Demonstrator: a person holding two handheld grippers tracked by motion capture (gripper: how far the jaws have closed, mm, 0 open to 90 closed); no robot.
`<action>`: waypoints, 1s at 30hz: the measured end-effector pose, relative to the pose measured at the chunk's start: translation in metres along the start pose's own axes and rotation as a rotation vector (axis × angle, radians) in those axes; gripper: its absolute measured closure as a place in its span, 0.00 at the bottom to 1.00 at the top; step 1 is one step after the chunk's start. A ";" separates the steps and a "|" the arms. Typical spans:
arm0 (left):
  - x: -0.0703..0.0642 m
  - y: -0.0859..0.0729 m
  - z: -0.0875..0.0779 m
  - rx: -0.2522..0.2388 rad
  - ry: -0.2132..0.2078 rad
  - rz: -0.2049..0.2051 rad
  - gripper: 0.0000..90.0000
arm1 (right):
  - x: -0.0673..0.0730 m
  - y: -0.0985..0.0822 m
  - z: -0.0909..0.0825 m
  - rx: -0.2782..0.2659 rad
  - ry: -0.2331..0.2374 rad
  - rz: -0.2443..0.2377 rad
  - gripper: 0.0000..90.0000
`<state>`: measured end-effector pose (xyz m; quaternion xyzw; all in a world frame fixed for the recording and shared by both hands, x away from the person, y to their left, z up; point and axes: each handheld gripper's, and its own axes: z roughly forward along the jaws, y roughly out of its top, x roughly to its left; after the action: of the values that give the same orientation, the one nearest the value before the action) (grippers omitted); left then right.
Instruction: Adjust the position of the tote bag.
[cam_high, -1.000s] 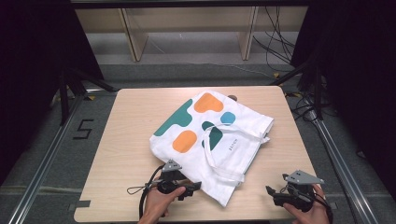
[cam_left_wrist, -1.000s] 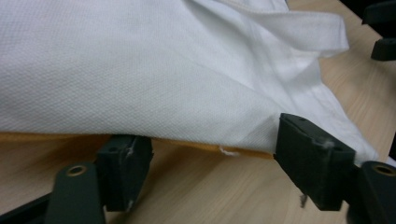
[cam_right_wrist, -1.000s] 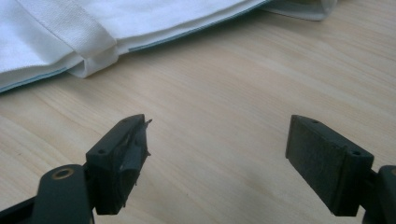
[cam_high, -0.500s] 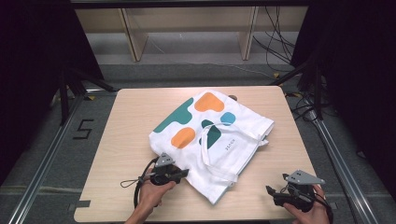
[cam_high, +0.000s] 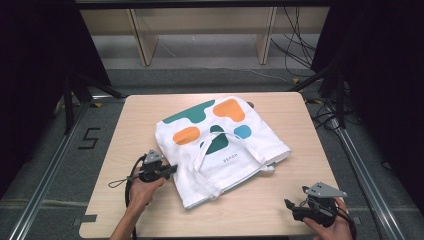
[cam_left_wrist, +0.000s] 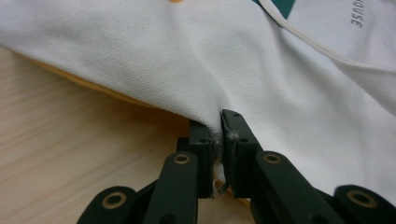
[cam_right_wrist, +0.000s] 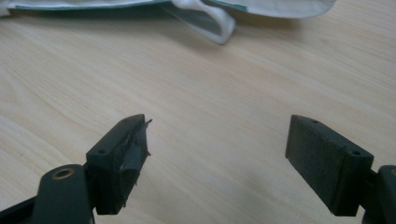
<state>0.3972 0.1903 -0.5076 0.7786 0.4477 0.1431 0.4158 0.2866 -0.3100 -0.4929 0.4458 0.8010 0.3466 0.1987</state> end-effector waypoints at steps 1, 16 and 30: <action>0.004 0.001 0.000 -0.002 0.007 -0.008 0.92 | -0.001 0.000 0.000 -0.002 -0.001 -0.013 0.24; 0.045 0.008 0.006 -0.012 0.078 -0.053 0.92 | -0.002 0.000 0.002 -0.007 -0.019 -0.030 0.24; -0.003 0.000 -0.051 -0.017 0.106 -0.038 0.37 | -0.003 0.000 0.001 0.009 -0.005 -0.030 0.25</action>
<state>0.3650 0.2144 -0.4764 0.7577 0.4826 0.1802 0.4007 0.2885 -0.3122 -0.4936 0.4357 0.8085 0.3389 0.2040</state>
